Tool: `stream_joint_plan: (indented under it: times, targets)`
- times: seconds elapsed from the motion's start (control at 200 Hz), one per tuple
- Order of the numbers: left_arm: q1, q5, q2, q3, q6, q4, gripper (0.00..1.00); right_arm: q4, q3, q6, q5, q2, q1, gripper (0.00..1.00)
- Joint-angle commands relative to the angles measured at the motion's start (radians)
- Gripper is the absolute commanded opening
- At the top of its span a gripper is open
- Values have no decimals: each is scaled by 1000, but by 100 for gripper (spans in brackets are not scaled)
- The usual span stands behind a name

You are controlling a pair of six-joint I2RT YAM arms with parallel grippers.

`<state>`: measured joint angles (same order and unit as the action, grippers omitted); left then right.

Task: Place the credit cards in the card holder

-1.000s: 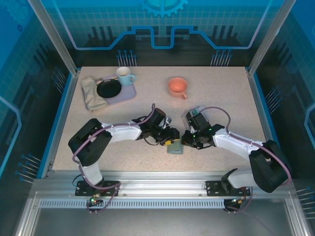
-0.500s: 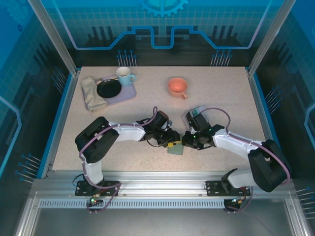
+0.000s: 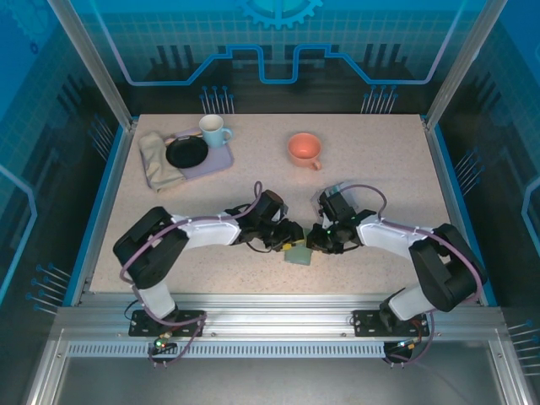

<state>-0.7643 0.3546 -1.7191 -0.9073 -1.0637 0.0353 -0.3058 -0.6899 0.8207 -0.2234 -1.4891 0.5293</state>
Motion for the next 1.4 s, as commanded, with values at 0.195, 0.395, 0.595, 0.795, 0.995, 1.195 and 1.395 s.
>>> stream_joint_plan:
  times: [0.195,0.395,0.595,0.795,0.995,1.195,1.395]
  targets:
    - [7,-192,87,-44,131,-341,50,-70,-23,-48,16,-39,-10,18]
    - [8,-142,-12,-114,176,-371,52,-74,-33,-54,16,-23,-10,19]
    - [7,-103,-97,-163,203,-381,51,-94,-44,-53,16,2,-9,21]
    - [6,-105,-130,-173,216,-407,46,-181,-67,-61,64,63,-10,29]
    - [5,-104,-131,-163,223,-408,45,-267,-85,-67,107,132,-11,35]
    - [5,-97,-130,-162,224,-400,45,-280,-107,-77,91,130,-11,34]
    - [5,-95,-128,-162,223,-397,45,-330,-153,-96,160,133,9,38]
